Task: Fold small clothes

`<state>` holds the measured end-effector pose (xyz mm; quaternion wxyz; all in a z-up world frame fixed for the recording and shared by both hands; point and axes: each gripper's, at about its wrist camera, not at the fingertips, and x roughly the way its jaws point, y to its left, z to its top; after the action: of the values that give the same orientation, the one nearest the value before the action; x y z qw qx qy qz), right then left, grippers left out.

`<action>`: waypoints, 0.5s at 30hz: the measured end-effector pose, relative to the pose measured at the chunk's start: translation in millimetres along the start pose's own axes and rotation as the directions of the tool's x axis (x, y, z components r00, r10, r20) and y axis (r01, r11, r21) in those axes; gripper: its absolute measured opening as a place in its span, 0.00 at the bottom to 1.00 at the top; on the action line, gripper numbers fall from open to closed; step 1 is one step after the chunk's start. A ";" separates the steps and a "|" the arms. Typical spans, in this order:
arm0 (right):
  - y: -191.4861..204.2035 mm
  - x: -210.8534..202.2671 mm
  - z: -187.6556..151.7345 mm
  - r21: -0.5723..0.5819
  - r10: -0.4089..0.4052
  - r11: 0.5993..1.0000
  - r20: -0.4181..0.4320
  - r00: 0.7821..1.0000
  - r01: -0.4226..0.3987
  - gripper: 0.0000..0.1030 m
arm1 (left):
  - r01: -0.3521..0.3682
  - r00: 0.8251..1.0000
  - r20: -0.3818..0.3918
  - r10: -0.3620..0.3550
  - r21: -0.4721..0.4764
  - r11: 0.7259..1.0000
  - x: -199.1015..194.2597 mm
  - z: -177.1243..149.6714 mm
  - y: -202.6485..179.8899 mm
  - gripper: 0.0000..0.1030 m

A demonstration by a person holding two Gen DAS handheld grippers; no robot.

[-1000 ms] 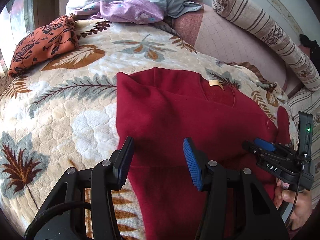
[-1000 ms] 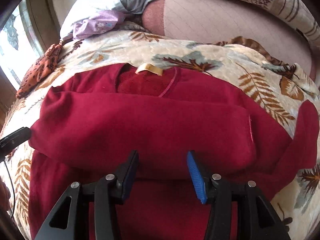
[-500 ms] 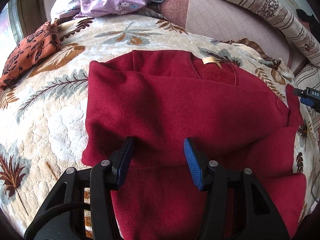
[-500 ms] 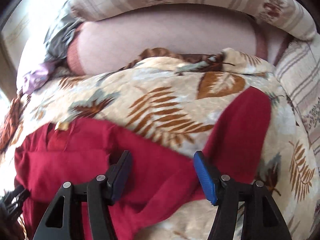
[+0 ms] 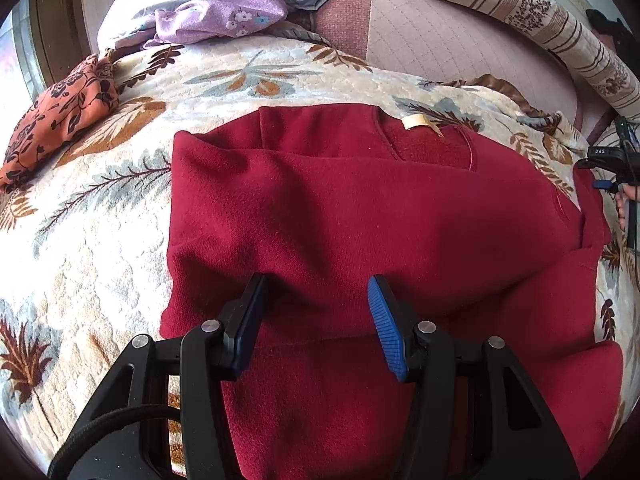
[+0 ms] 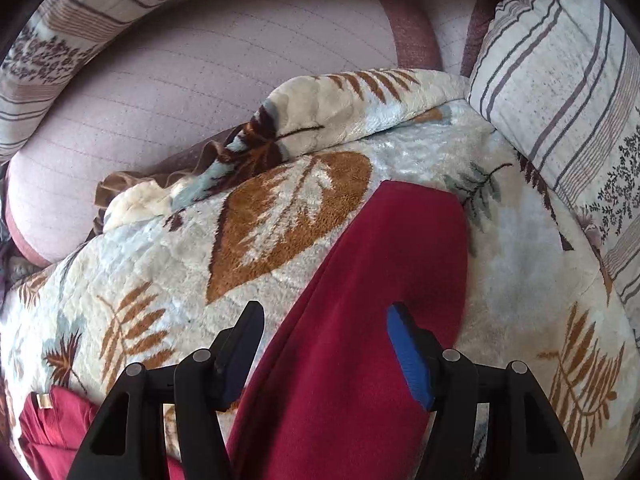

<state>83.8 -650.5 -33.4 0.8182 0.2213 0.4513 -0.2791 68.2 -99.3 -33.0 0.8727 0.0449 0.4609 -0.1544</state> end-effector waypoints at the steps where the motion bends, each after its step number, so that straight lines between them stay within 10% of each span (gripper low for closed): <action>1: -0.3 4.9 2.5 0.003 -0.009 1.000 -0.002 1.000 0.009 0.60 | -0.002 1.000 0.002 0.002 0.006 1.000 0.3 -0.2 -0.6 0.51; 10: 1.4 41.2 9.5 -0.011 -0.048 0.999 -0.015 0.999 0.048 0.58 | -0.003 1.000 0.011 0.003 0.017 1.000 2.6 0.1 -1.1 0.52; 15: -1.1 38.1 5.8 -0.054 -0.025 0.998 0.020 0.999 0.026 0.12 | -0.004 1.000 0.014 0.004 0.015 1.000 2.5 0.5 -1.0 0.52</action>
<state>103.4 -664.7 -63.5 0.8247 0.1905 0.4536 -0.2790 69.6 -101.0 -34.7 0.8759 0.0511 0.4535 -0.1565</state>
